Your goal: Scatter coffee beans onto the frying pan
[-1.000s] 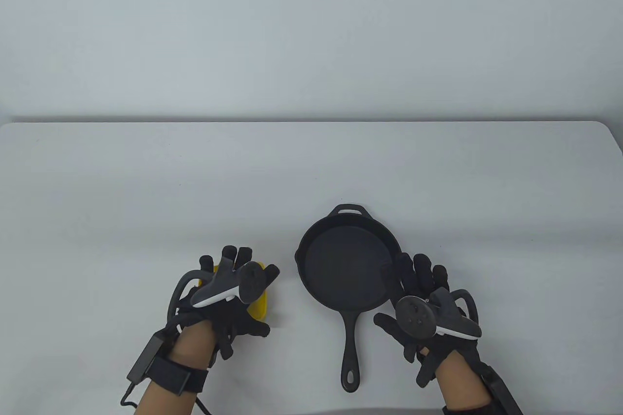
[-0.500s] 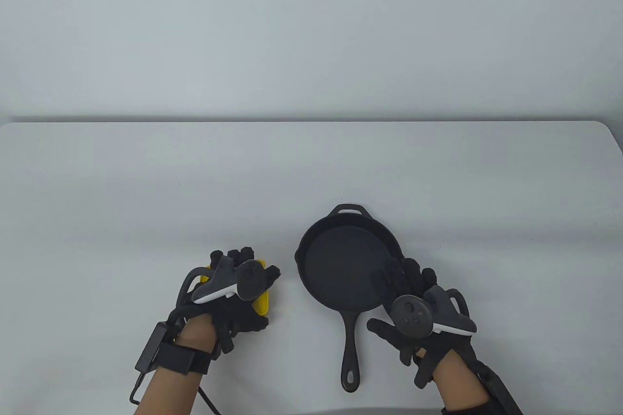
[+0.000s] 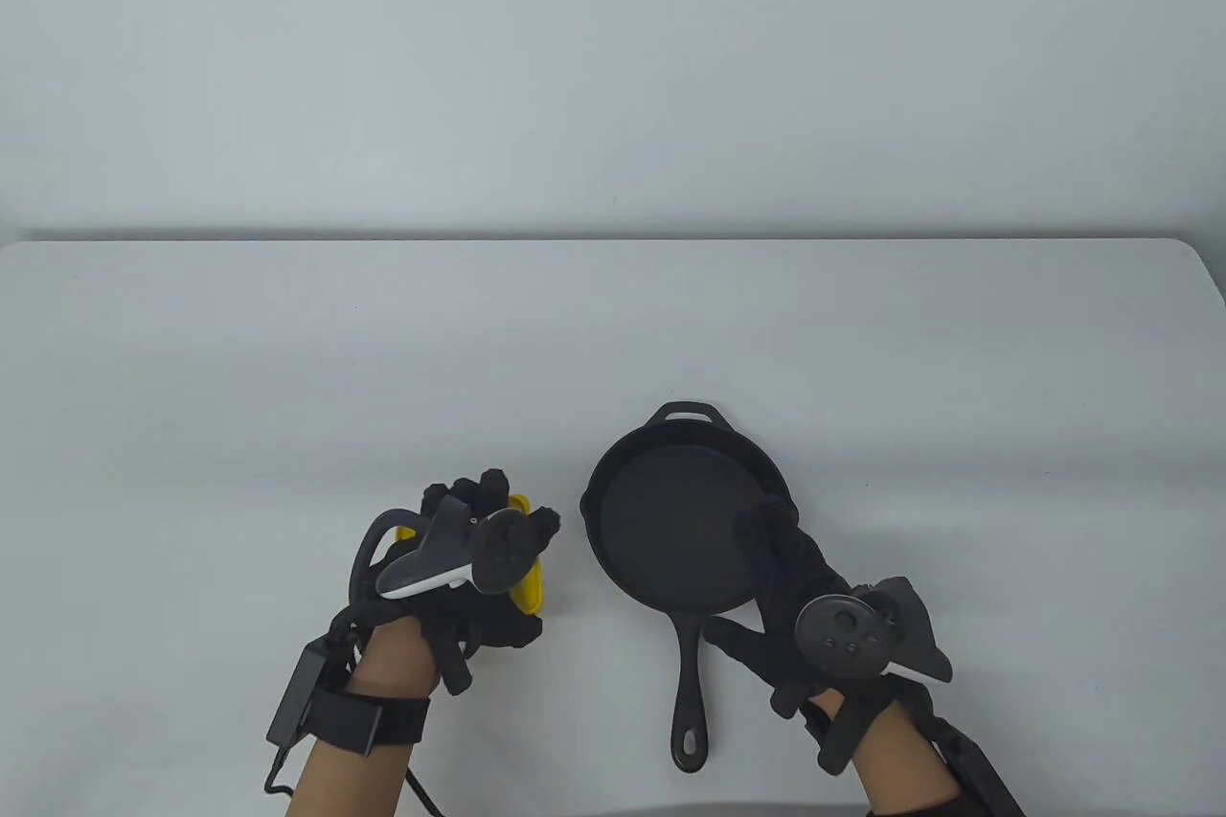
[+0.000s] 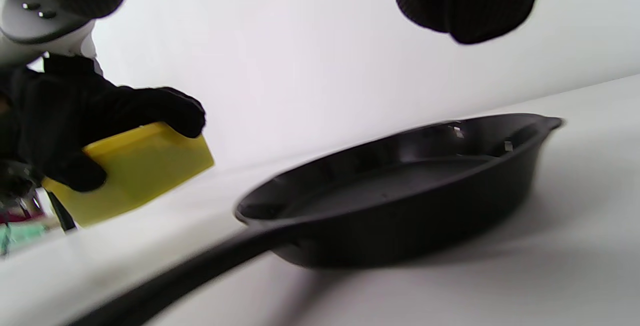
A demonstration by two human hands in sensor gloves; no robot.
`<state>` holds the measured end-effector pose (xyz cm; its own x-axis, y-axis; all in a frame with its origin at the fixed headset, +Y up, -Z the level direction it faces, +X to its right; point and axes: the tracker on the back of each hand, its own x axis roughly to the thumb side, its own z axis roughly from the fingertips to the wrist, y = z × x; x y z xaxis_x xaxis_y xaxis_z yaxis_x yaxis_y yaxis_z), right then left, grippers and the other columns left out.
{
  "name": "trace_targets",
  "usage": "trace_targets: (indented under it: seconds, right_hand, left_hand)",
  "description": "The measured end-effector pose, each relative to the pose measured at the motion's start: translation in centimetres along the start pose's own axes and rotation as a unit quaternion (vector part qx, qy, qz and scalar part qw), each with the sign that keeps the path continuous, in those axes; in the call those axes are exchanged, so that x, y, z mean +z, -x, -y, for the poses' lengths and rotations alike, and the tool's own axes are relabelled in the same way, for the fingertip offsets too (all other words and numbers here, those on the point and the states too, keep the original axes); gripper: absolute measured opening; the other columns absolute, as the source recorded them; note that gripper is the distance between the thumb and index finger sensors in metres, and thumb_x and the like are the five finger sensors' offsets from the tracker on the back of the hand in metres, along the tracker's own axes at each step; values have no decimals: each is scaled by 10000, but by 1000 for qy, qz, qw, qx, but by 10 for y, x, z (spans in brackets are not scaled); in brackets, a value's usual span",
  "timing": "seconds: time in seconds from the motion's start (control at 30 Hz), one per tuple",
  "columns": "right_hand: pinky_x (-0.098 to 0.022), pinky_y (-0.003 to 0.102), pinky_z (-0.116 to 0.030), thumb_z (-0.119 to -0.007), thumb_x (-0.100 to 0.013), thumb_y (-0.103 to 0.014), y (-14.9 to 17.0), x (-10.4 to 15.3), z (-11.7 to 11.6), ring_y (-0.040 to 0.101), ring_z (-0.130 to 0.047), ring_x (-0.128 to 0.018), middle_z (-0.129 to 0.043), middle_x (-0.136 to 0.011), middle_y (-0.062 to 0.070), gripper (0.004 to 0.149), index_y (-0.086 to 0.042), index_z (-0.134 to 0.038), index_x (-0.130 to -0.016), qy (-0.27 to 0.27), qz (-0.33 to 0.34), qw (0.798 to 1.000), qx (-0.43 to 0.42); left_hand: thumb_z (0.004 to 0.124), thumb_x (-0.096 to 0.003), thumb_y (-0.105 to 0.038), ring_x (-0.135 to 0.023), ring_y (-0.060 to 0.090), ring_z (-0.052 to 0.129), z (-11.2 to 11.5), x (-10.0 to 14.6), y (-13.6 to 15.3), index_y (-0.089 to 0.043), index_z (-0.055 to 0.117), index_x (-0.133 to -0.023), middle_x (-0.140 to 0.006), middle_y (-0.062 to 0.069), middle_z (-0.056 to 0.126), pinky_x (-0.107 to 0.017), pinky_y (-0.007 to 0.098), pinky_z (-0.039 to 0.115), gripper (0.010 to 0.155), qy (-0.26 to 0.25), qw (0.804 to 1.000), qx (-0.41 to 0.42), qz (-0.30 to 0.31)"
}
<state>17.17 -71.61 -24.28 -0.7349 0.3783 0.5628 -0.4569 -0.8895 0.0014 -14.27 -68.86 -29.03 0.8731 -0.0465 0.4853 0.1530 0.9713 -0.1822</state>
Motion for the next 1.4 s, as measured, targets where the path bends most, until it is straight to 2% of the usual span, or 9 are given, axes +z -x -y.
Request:
trace_targets:
  seconds: [0.23, 0.47, 0.53, 0.67, 0.9, 1.03, 1.13, 1.33, 1.4]
  right_hand:
    - [-523, 600, -728, -515, -566, -775, -9, 0, -11, 672, -624, -854, 44, -997, 368, 1047, -26, 43, -1040, 8, 11, 982, -190]
    - [-592, 583, -686, -506, -622, -710, -11, -6, -49, 637, -542, -907, 138, -959, 360, 976, -99, 155, -1000, -100, 22, 819, -565]
    - [-624, 534, -697, -495, -621, -697, -12, -5, -51, 550, -568, -926, 145, -950, 364, 971, -137, 226, -952, -91, 18, 800, -593]
    - [-608, 474, -769, -534, -648, -630, -6, -7, -47, 530, -644, -895, -2, -1008, 369, 931, -137, 170, -1006, -92, 26, 823, -560]
    - [-566, 488, -806, -592, -655, -598, -1, -5, -45, 544, -705, -854, -100, -1021, 368, 911, -128, 86, -1041, -47, -10, 807, -588]
    - [-559, 483, -810, -583, -658, -601, 8, -3, -42, 538, -712, -848, -104, -1020, 369, 906, -121, 83, -1043, -21, -24, 806, -592]
    - [-562, 481, -808, -580, -657, -605, 12, -2, -42, 536, -713, -849, -103, -1024, 364, 905, -124, 81, -1045, -11, -30, 807, -589]
    - [-565, 480, -806, -570, -659, -609, 12, -2, -41, 532, -709, -855, -94, -1032, 355, 897, -131, 81, -1049, -7, -23, 802, -597]
    - [-573, 482, -800, -567, -659, -609, 11, -2, -41, 532, -701, -864, -86, -1038, 349, 897, -136, 87, -1050, -11, -13, 796, -605]
  left_hand:
    - [822, -190, -846, -995, 471, 513, -49, 10, -83, -510, 368, -1036, -1134, 222, 280, -792, 650, 448, 1018, -48, 989, -90, 103]
    - [801, -203, -861, -1001, 474, 515, -63, 3, -132, -498, 344, -1046, -1134, 230, 281, -789, 650, 461, 1025, -65, 986, -50, 142]
    - [795, -195, -860, -1002, 473, 518, -62, 0, -133, -492, 343, -1042, -1133, 228, 284, -791, 648, 464, 1028, -67, 988, -36, 133]
    - [799, -213, -860, -1013, 482, 503, -59, -3, -125, -477, 310, -1064, -1143, 215, 277, -795, 651, 445, 1054, -67, 987, 26, 142]
    - [692, -213, -911, -1150, 402, 346, -59, 9, -110, -496, 183, -1063, -1201, 55, 215, -820, 644, 374, 1075, -90, 987, 45, 128]
    - [637, -247, -915, -1161, 398, 320, -54, 24, -68, -485, 216, -1089, -1210, 46, 207, -818, 656, 344, 1035, -137, 970, 184, 76]
    - [623, -301, -924, -1146, 432, 309, -29, 28, -36, -442, 221, -1119, -1210, 56, 157, -801, 667, 345, 1031, -181, 904, 382, 65]
    - [596, -364, -941, -1108, 483, 239, 46, 16, -16, -404, 136, -1131, -1186, 112, 67, -781, 669, 306, 1044, -161, 619, 764, 85]
    - [578, -387, -927, -1098, 466, 116, 60, 8, -25, -410, 82, -1116, -1152, 84, -47, -776, 671, 251, 1022, -134, 554, 812, 124]
